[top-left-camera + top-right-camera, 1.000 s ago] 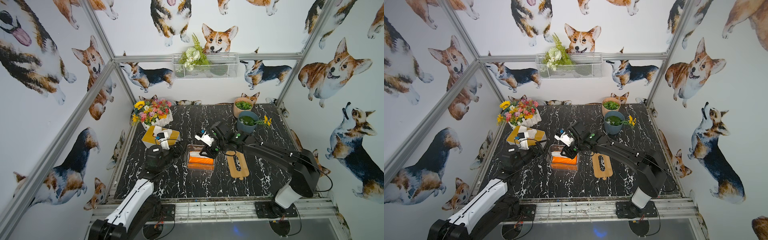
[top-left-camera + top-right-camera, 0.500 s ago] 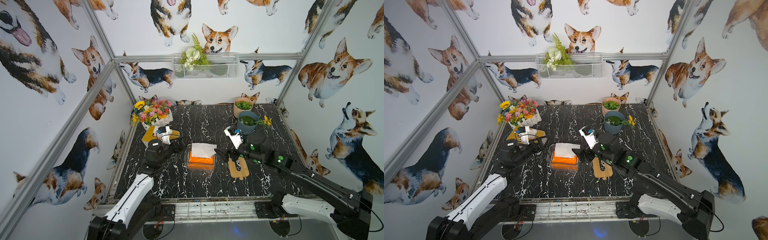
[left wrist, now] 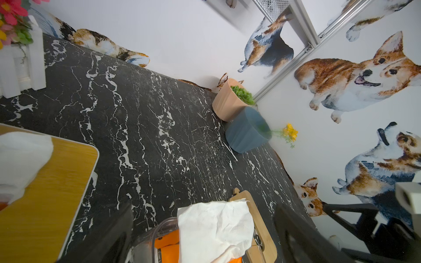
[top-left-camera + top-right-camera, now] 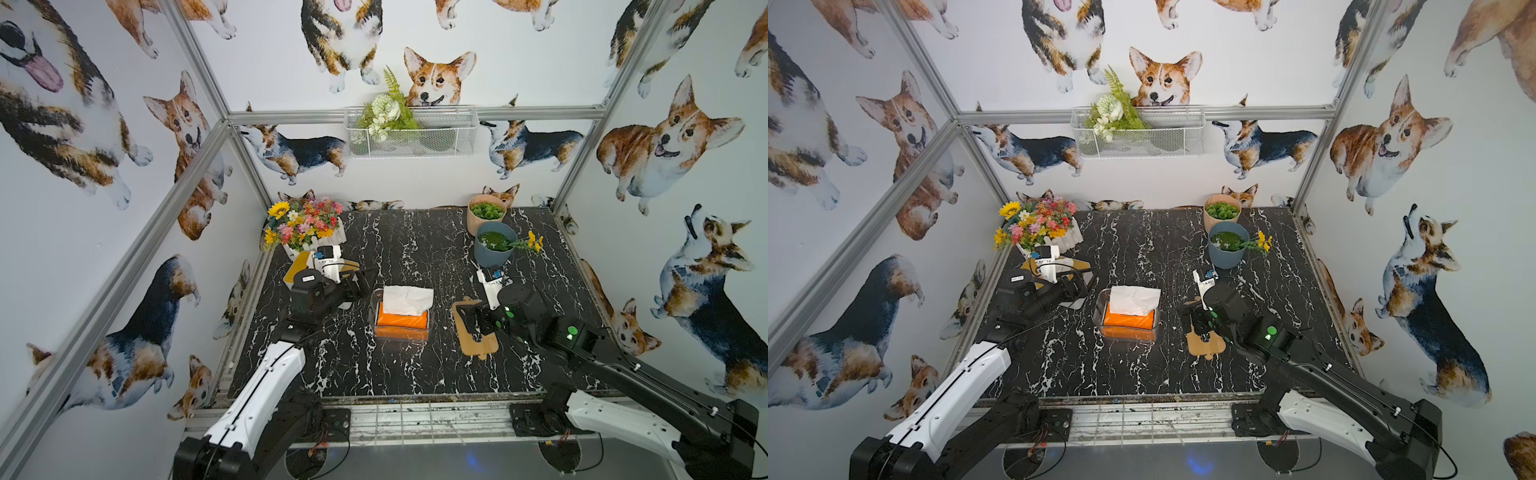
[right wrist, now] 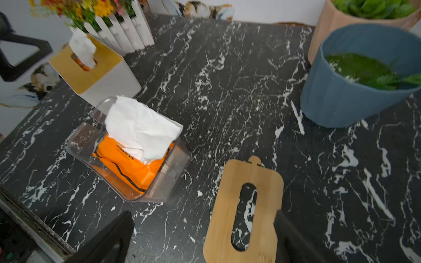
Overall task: Put the tissue paper into the tissue box
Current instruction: Pick up the box lid from the center of the board.
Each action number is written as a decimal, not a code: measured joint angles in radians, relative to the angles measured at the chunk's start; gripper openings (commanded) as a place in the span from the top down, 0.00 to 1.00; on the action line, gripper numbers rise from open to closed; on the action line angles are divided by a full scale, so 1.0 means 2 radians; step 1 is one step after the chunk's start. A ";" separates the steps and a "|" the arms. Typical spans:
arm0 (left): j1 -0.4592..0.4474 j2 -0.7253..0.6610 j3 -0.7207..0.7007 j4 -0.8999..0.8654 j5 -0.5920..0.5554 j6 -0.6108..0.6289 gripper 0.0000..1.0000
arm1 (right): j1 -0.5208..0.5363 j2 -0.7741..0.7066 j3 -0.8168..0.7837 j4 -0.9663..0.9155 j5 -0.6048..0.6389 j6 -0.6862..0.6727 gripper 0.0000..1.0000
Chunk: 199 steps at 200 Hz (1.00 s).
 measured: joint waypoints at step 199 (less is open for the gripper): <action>0.039 0.017 0.013 -0.079 0.002 0.096 0.00 | -0.032 0.284 -0.016 0.041 -0.043 0.069 0.23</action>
